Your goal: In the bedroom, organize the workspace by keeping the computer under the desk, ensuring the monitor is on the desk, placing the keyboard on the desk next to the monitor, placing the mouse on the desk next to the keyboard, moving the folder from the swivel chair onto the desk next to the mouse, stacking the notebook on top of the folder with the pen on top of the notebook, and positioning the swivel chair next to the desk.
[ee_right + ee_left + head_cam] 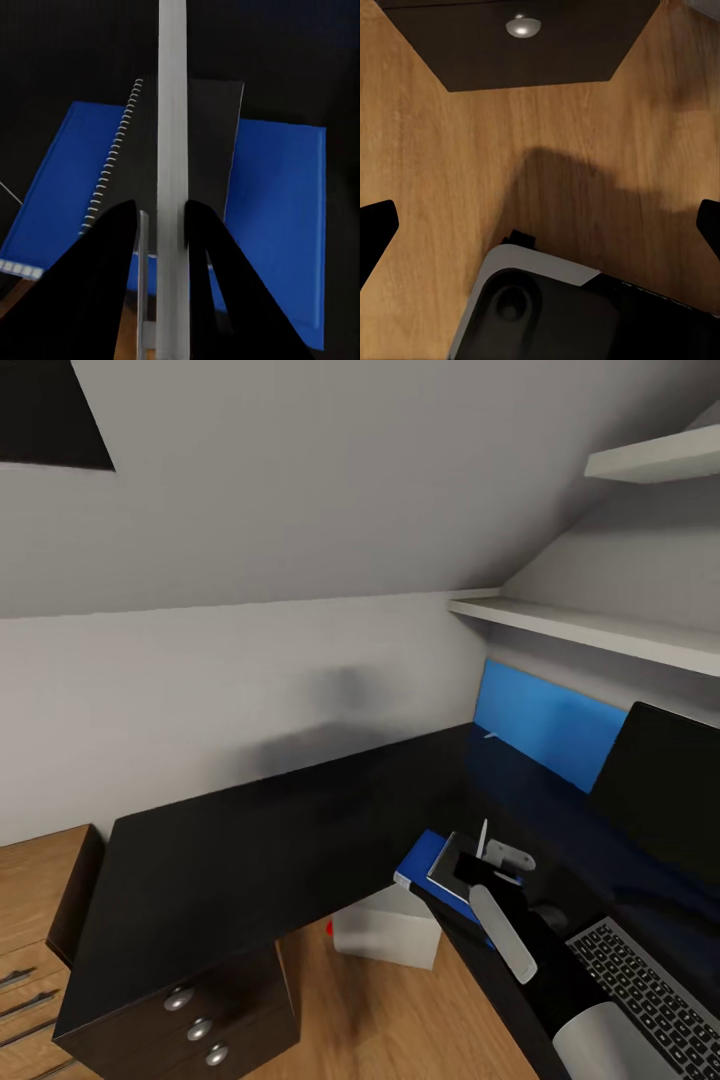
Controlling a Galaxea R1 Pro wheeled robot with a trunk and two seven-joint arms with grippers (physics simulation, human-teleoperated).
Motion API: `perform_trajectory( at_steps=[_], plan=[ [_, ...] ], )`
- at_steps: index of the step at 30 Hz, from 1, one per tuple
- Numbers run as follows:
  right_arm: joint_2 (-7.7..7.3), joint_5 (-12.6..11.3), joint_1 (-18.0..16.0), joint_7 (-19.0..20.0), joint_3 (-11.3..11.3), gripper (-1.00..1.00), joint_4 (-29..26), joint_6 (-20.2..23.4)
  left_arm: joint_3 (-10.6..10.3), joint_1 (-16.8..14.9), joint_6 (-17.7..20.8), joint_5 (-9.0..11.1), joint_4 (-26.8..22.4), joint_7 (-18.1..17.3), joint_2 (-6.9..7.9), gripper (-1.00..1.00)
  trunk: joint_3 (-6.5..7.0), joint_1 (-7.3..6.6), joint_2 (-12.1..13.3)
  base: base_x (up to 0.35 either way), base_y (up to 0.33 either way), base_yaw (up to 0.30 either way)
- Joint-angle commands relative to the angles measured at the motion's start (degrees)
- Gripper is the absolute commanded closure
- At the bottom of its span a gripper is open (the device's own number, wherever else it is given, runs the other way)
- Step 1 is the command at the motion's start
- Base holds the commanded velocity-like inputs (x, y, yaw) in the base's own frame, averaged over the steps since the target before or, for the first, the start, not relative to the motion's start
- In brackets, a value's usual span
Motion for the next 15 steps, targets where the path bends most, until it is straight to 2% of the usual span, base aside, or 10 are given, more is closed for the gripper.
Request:
perform_trajectory(
  at_steps=[1, 9, 15],
  plan=[
    [-0.05, -0.06, -0.07, -0.20, 0.16, 1.00, 0.20, 0.21, -0.37, -0.02, -0.51, 0.60, -0.09, 0.42, 0.09, -1.00, -0.08, 0.02, -0.08, 0.033, 0.000, 0.000],
    [-0.21, 0.74, -0.46, 6.02, -0.04, 1.00, 5.83, 0.15, -0.53, -0.02, -1.68, 0.58, -0.07, 0.39, 0.08, -1.00, -0.08, 0.02, -0.08, 0.166, 0.000, 0.000],
    [-0.25, 0.73, -0.65, 6.99, -0.10, 1.00, 6.92, 0.15, -0.55, -0.02, -1.74, 0.58, -0.12, 0.39, 0.06, -1.00, -0.08, 0.02, -0.08, 0.035, 0.000, 0.000]
  ],
)
